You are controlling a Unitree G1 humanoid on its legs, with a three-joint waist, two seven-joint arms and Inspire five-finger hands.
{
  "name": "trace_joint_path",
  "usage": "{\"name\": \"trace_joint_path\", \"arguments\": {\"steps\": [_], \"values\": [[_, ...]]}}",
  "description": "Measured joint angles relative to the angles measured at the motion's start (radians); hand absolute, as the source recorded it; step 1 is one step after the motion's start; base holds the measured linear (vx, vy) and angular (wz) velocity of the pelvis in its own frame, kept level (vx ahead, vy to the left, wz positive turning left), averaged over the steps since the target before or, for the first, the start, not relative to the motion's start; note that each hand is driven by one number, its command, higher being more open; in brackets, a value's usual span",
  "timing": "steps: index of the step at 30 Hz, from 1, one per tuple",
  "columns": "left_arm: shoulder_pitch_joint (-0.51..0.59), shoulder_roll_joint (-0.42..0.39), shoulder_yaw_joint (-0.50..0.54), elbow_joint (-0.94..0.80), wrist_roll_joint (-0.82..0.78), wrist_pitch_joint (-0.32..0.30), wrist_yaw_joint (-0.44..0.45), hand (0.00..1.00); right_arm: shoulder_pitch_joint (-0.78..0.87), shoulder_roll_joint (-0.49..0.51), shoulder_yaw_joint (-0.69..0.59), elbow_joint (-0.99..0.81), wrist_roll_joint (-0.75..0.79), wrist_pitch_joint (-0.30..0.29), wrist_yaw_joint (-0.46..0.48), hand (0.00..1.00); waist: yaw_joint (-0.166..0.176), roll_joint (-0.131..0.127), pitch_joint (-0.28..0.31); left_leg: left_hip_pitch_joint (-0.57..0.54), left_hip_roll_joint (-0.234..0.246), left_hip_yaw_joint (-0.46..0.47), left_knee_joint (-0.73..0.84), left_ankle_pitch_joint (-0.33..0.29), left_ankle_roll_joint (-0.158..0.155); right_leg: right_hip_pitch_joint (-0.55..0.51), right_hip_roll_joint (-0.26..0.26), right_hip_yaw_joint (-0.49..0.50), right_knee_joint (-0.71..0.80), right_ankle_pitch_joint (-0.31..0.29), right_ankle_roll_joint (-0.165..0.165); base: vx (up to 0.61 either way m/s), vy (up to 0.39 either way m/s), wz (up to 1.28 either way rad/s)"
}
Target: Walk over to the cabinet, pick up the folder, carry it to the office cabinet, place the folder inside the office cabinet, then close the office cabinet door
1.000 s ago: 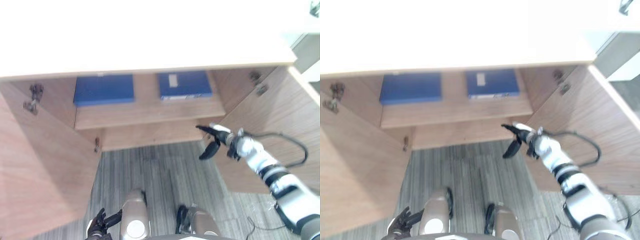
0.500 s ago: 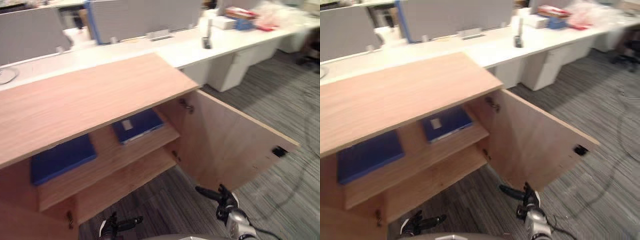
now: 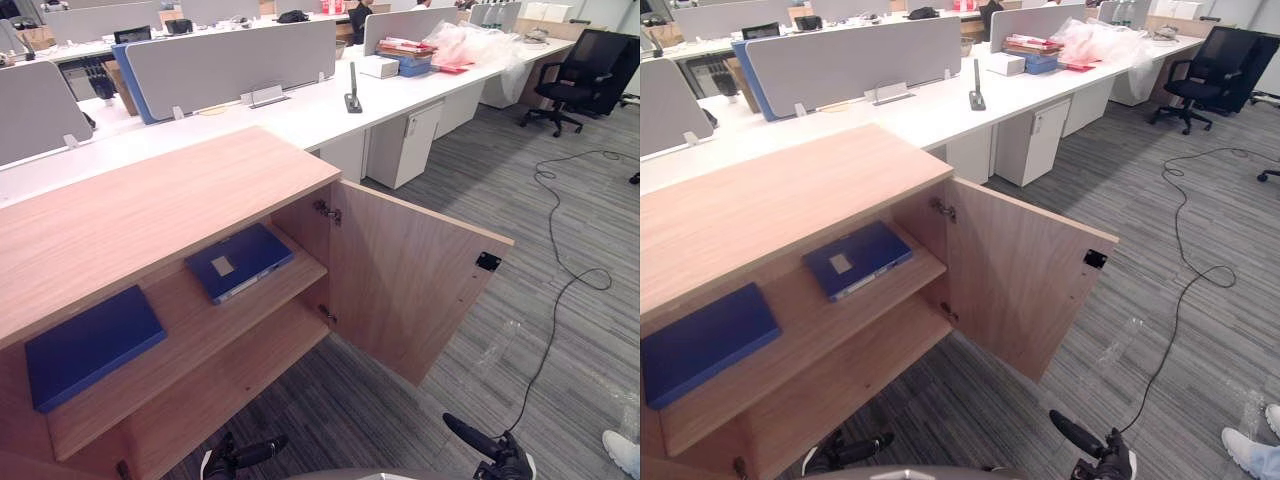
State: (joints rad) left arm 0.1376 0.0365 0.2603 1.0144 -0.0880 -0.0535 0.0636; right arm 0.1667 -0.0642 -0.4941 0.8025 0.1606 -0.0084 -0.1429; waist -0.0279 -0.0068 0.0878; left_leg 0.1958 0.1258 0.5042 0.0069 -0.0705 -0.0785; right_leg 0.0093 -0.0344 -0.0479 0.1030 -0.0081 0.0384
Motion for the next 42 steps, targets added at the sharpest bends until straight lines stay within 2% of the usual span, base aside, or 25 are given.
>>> {"name": "trace_joint_path", "arguments": {"steps": [3, 8, 12, 15, 16, 18, 24, 31, 36, 39, 41, 42], "values": [[-0.001, 0.004, 0.000, 0.013, 0.002, 0.001, -0.006, 1.00, -0.005, -0.038, -0.018, -0.030, -0.002, 0.001, -0.003, 1.00, 0.000, 0.007, -0.010, 0.009, 0.001, -0.014, -0.001, 0.020, 0.019, 0.021, 0.007, -0.001, -0.028, 0.013, -0.004, 0.11, 0.016, -0.02], [0.007, 0.026, -0.001, 0.013, 0.021, 0.002, -0.007, 1.00, -0.087, -0.108, -0.034, -0.106, -0.007, 0.002, -0.017, 1.00, 0.002, 0.013, -0.013, 0.008, -0.006, -0.033, -0.003, 0.021, 0.020, 0.029, 0.002, -0.006, -0.039, 0.014, -0.004, 0.09, 0.029, 0.05], [0.017, 0.045, -0.003, 0.012, 0.021, 0.002, -0.008, 1.00, -0.192, -0.208, -0.034, -0.117, -0.014, -0.005, -0.030, 1.00, 0.011, 0.022, -0.011, -0.007, -0.012, -0.062, -0.006, 0.021, 0.020, 0.032, -0.003, -0.027, -0.055, 0.015, -0.002, -0.02, 0.000, 0.16], [0.043, 0.047, -0.012, 0.012, 0.021, 0.002, -0.008, 1.00, -0.281, -0.294, -0.006, -0.097, -0.012, -0.007, -0.036, 1.00, 0.021, 0.042, -0.020, -0.034, -0.014, -0.075, -0.013, 0.023, 0.025, 0.010, -0.004, -0.034, -0.066, 0.022, -0.001, -0.03, -0.005, 0.07], [0.062, 0.047, -0.020, 0.013, 0.020, 0.003, -0.008, 1.00, -0.336, -0.342, 0.041, -0.057, -0.012, -0.009, -0.034, 1.00, 0.024, 0.051, -0.020, -0.037, -0.017, -0.075, -0.016, 0.025, 0.026, 0.010, -0.002, -0.033, -0.075, 0.029, -0.002, 0.00, 0.000, 0.00], [0.087, 0.047, -0.025, 0.014, 0.020, 0.013, -0.009, 1.00, -0.389, -0.371, 0.088, -0.019, -0.011, -0.012, -0.031, 1.00, 0.029, 0.059, -0.024, -0.038, -0.015, -0.075, -0.017, 0.025, 0.026, 0.012, 0.002, -0.033, -0.088, 0.034, -0.004, 0.00, 0.000, 0.00], [0.094, 0.044, -0.060, 0.014, 0.019, 0.014, -0.018, 1.00, -0.511, -0.367, 0.238, 0.100, -0.003, -0.013, -0.028, 1.00, 0.060, 0.064, -0.026, -0.034, -0.012, -0.077, -0.017, 0.028, 0.026, 0.025, 0.008, -0.035, -0.098, 0.043, -0.009, -0.01, -0.002, 0.00], [0.093, 0.045, -0.082, 0.014, 0.015, 0.009, -0.029, 1.00, -0.556, -0.378, 0.305, 0.148, -0.004, -0.013, -0.017, 1.00, 0.049, 0.061, -0.024, -0.040, -0.023, -0.077, -0.019, 0.037, 0.036, 0.041, 0.004, -0.033, -0.152, 0.084, -0.007, -0.07, 0.004, -0.02], [0.093, 0.047, -0.086, 0.013, 0.009, 0.003, -0.028, 1.00, -0.569, -0.400, 0.410, 0.147, -0.014, -0.011, -0.014, 1.00, 0.045, 0.053, -0.010, -0.044, -0.023, -0.077, -0.021, 0.045, 0.036, 0.043, 0.008, -0.026, -0.191, 0.113, -0.011, -0.09, -0.022, -0.07], [0.090, 0.048, -0.086, 0.011, 0.009, -0.003, -0.022, 1.00, -0.530, -0.452, 0.569, 0.039, -0.096, 0.010, -0.011, 1.00, 0.026, 0.050, 0.006, -0.051, -0.014, -0.074, -0.020, 0.046, 0.032, 0.028, 0.015, -0.007, -0.191, 0.116, -0.011, -0.07, -0.043, -0.19], [0.088, 0.051, -0.081, 0.012, 0.011, -0.003, -0.021, 1.00, -0.423, -0.526, 0.690, -0.135, -0.205, 0.009, 0.013, 1.00, 0.016, 0.051, 0.005, -0.064, -0.003, -0.060, -0.017, 0.047, 0.026, 0.011, 0.027, 0.008, -0.191, 0.121, -0.017, -0.01, -0.065, -0.31], [0.088, 0.054, -0.077, 0.013, 0.015, -0.003, -0.021, 1.00, -0.371, -0.578, 0.772, -0.231, -0.312, 0.006, 0.029, 1.00, 0.011, 0.048, 0.006, -0.062, 0.008, -0.042, -0.017, 0.047, 0.020, 0.006, 0.039, 0.025, -0.188, 0.128, -0.026, 0.03, -0.049, -0.34]]}}
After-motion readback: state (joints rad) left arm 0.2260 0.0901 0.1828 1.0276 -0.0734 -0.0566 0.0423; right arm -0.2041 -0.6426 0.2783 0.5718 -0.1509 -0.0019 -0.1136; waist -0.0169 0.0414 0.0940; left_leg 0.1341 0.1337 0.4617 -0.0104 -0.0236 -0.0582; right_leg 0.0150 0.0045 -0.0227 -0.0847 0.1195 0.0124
